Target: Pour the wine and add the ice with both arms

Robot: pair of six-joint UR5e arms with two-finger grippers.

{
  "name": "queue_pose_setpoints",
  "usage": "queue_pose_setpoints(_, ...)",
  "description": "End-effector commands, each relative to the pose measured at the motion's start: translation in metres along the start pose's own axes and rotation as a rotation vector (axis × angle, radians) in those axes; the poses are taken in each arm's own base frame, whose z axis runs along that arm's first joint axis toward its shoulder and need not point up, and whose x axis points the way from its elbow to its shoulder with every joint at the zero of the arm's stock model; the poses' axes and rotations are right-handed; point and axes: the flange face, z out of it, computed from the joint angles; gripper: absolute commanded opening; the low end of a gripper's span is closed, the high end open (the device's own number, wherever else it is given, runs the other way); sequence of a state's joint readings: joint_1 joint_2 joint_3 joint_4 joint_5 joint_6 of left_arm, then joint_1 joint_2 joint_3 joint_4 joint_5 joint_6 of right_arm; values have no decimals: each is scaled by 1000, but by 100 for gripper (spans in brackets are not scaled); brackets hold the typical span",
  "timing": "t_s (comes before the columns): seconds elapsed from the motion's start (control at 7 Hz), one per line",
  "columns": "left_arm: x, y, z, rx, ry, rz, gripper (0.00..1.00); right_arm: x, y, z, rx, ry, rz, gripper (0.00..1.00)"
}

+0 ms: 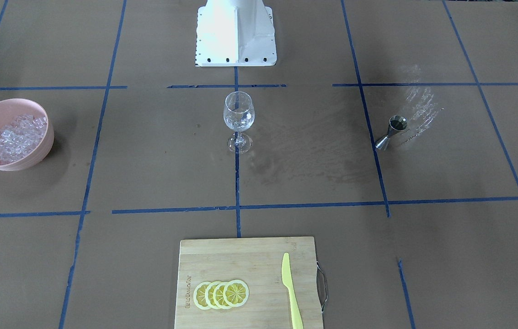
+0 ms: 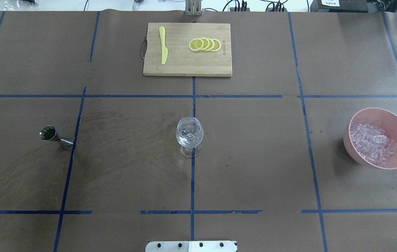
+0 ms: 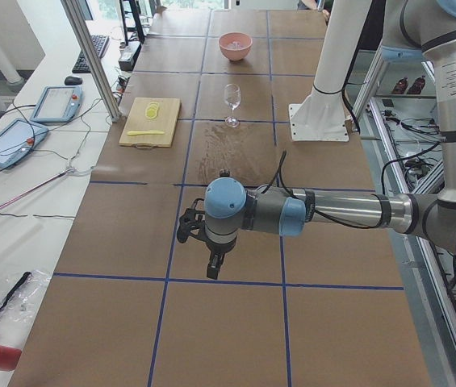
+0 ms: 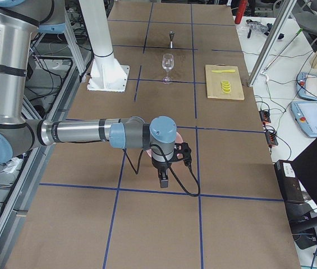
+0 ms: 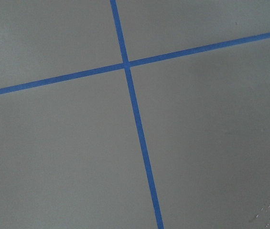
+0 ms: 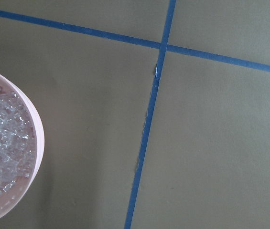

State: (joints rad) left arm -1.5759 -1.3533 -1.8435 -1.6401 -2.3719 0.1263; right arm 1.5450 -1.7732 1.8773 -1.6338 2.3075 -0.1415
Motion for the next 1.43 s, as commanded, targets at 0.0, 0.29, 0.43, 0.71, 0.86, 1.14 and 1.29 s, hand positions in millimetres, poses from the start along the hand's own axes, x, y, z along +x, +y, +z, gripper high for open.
queue_pose_setpoints(0.0,9,-10,-10,31,2,29,100,-20,-11,-24,50,15,-44,100)
queue_pose_setpoints(0.29,17,-27,-19,147,-12,143,100,-42,-34,-51,111,17,-94,100)
queue_pose_setpoints(0.43,17,-29,-21,202,-16,197,100,-45,-34,-53,115,9,-98,100)
queue_pose_setpoints(0.71,31,-44,-36,365,-40,365,100,-46,-34,-54,118,8,-106,100)
queue_pose_setpoints(0.86,30,-47,-36,442,-27,364,100,-46,-36,-54,136,10,-114,100)
queue_pose_setpoints(1.14,39,-42,-37,570,5,378,100,-45,-34,-52,159,6,-130,100)
queue_pose_setpoints(1.29,59,-41,-32,629,42,429,100,-46,-37,-54,163,6,-119,100)
